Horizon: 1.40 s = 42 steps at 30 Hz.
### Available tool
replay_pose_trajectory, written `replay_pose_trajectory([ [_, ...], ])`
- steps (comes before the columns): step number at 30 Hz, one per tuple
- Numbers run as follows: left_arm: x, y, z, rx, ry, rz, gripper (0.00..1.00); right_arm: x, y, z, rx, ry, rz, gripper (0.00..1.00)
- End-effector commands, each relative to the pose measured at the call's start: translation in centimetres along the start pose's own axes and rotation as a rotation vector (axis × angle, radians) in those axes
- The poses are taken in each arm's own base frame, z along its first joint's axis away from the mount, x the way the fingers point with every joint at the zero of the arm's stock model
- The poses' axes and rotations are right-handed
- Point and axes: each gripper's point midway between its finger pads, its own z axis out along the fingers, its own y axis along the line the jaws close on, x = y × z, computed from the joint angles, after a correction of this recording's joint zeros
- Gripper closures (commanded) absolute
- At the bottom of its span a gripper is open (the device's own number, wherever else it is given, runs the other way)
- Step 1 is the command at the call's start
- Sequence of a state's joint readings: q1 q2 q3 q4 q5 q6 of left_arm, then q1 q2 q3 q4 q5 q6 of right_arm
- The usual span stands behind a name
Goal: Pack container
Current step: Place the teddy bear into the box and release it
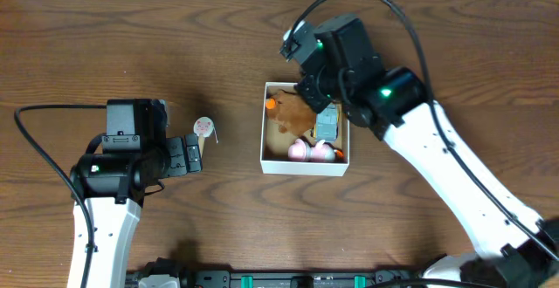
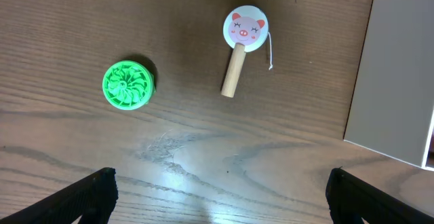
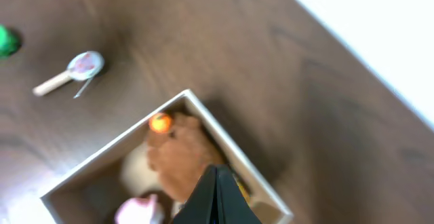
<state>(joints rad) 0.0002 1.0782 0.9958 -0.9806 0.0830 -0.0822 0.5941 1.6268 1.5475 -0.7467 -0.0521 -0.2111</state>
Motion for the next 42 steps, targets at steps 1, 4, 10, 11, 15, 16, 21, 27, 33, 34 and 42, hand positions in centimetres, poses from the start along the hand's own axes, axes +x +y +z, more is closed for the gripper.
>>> replay_pose_trajectory([
  [1, -0.5, -0.1, -0.4, 0.007, -0.013, -0.015, 0.02, 3.0, 2.8, 4.2, -0.11, 0.114, 0.056, 0.99],
  [4, -0.4, 0.0, -0.4, 0.006, -0.01, -0.015, 0.02, 4.6, 3.8, 6.9, -0.131, 0.181, 0.062, 0.99],
  [10, -0.4, 0.0, -0.4, 0.006, -0.01, -0.015, 0.02, 6.4, 5.6, 10.9, -0.196, 0.236, 0.06, 0.99],
  [11, -0.4, 0.0, -0.4, 0.006, -0.01, -0.015, 0.02, 6.9, 5.7, 11.5, -0.199, 0.251, 0.06, 0.99],
  [15, -0.4, 0.0, -0.4, 0.006, -0.01, -0.015, 0.02, 9.2, 6.3, 13.7, -0.21, 0.322, 0.072, 0.99],
  [16, -0.4, 0.0, -0.4, 0.006, -0.01, -0.015, 0.02, 9.6, 6.4, 14.1, -0.211, 0.335, 0.08, 0.99],
  [21, -0.4, 0.0, -0.4, 0.006, -0.01, -0.015, 0.02, 11.2, 6.6, 15.6, -0.216, 0.379, 0.086, 0.99],
  [27, -0.4, 0.0, -0.4, 0.006, -0.01, -0.015, 0.02, 10.8, 6.5, 15.8, -0.213, 0.361, 0.085, 0.99],
  [33, -0.4, 0.0, -0.4, 0.006, -0.01, -0.015, 0.02, 9.3, 6.3, 15.3, -0.209, 0.324, 0.08, 0.98],
  [34, -0.4, 0.0, -0.4, 0.006, -0.01, -0.015, 0.02, 8.6, 6.2, 14.9, -0.207, 0.307, 0.079, 0.96],
  [42, -0.4, 0.0, -0.4, 0.006, -0.01, -0.015, 0.02, -0.4, 3.4, 7.3, -0.119, 0.055, 0.059, 0.8],
])
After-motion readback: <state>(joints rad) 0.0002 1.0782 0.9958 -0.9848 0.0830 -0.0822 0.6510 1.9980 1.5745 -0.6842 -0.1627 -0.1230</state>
